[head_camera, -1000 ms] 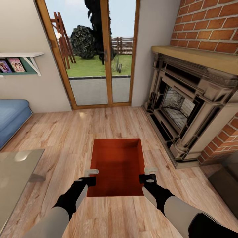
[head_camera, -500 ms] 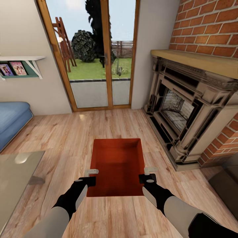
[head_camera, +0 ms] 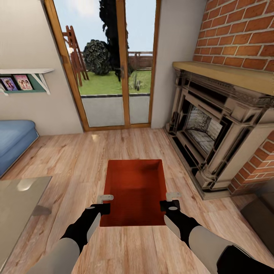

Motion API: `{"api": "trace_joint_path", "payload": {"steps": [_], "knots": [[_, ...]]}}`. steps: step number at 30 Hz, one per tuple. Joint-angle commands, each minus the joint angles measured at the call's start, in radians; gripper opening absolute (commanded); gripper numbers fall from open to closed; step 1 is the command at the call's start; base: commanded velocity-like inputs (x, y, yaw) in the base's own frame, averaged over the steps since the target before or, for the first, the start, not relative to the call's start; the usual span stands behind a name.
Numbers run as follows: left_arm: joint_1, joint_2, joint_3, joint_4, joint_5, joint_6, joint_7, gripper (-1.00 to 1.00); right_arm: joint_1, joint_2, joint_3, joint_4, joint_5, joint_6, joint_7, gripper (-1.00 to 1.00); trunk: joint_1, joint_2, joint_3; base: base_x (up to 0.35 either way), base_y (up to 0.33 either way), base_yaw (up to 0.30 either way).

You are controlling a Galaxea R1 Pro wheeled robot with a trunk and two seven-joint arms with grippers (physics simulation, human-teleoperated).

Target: Move the two storage containers from the living room to the garage. In the garage, place one container on the floor and stack the other container on top of it (either order is fine).

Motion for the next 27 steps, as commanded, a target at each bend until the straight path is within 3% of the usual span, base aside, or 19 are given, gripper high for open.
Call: {"api": "trace_joint_path", "payload": {"steps": [1, 27], "knots": [[-0.001, 0.000, 0.001, -0.022, -0.010, -0.038, 0.012, -1.00, 0.000, -0.001, 0.016, 0.001, -0.029, 0.007, -0.011, -1.00, 0.001, -0.002, 0.000, 0.000, 0.000, 0.000], [-0.001, 0.001, 0.001, -0.022, -0.010, -0.038, 0.010, -1.00, 0.000, -0.002, 0.017, 0.001, -0.029, 0.007, -0.011, -1.00, 0.001, -0.002, 0.041, 0.000, 0.000, 0.000]]}}
